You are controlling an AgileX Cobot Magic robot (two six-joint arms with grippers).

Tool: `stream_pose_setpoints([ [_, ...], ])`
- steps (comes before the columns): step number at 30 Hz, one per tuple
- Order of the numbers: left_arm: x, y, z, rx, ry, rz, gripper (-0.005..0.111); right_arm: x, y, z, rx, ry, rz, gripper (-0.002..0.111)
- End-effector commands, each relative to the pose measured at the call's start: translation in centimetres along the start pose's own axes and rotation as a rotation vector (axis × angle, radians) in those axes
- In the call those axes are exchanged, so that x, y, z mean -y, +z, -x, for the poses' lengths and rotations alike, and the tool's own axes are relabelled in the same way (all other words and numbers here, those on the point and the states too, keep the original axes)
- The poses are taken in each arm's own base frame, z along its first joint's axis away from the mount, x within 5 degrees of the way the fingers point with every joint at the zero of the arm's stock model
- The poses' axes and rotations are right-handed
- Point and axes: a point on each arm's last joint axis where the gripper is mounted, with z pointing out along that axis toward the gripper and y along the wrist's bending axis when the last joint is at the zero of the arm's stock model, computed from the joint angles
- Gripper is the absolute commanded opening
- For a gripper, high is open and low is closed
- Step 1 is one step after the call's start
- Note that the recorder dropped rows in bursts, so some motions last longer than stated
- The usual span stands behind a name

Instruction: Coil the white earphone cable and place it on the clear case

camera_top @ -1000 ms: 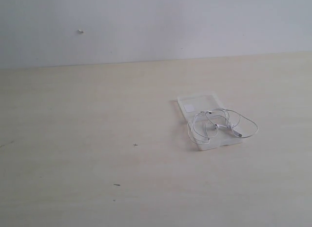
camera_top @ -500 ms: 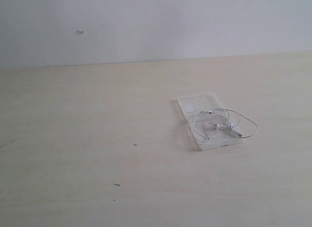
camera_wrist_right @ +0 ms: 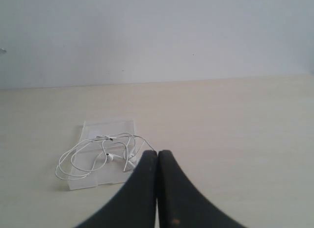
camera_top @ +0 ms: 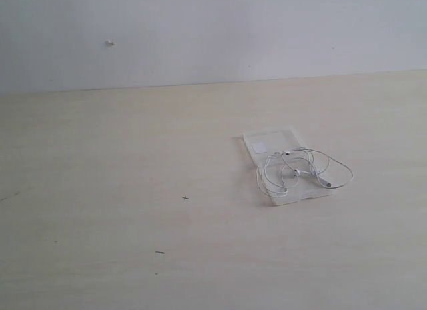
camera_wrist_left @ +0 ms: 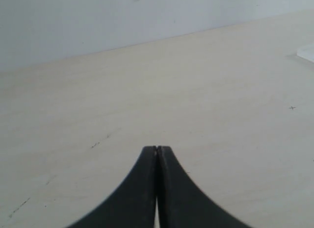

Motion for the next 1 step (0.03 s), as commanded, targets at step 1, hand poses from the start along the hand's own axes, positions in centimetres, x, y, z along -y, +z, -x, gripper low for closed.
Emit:
stream_pose_setpoints([
  [1, -0.02, -0.06, 0.07, 0.009, -0.004, 0.003, 0.0, 0.03, 0.0, -0.04, 0.012, 0.003, -0.005, 0.0],
])
